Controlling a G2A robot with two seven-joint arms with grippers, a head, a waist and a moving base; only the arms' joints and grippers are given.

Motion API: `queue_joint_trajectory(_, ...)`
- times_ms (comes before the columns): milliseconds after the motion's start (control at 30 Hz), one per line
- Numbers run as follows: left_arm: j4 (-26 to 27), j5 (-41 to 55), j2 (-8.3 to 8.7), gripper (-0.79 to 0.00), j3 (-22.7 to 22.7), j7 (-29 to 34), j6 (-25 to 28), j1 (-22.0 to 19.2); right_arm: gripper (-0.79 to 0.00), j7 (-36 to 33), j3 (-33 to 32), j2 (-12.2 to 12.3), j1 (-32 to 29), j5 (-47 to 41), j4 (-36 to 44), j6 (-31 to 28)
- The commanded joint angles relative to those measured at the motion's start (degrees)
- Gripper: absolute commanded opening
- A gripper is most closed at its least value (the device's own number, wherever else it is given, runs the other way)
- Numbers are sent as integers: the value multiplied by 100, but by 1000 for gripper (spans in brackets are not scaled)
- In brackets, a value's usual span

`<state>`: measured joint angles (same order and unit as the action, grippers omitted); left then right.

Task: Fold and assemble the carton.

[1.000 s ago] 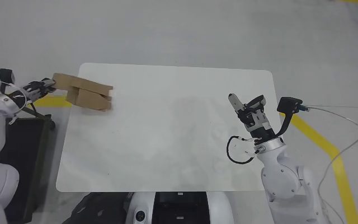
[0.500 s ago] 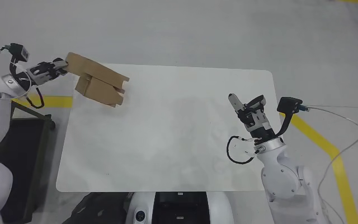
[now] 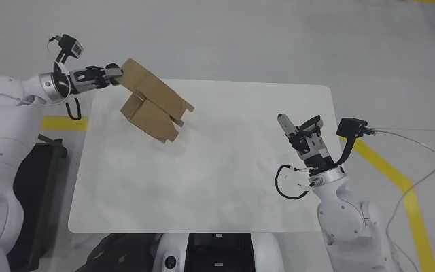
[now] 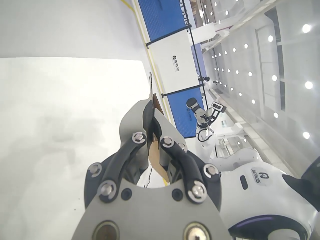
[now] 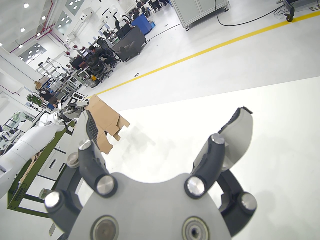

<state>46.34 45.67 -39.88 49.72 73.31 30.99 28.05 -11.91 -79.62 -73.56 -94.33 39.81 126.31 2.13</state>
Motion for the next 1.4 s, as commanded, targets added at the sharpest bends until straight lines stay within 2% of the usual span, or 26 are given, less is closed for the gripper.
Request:
queue_joint_trajectory(0,122,64,-47,-785,-28,54,-55,2,0,0,0,0,0,0,0,0)
queue_joint_trajectory(167,334,162,-152,-785,-78,149,-150,32,0,0,0,0,0,0,0,0)
queue_joint_trajectory(400,376,277,-287,-785,-107,246,-247,55,0,0,0,0,0,0,0,0)
queue_joint_trajectory(1200,375,276,-292,-785,-107,256,-256,53,0,0,0,0,0,0,0,0)
queue_joint_trajectory(1367,375,276,-292,-785,-107,256,-256,53,0,-273,148,-20,-39,-625,-163,40)
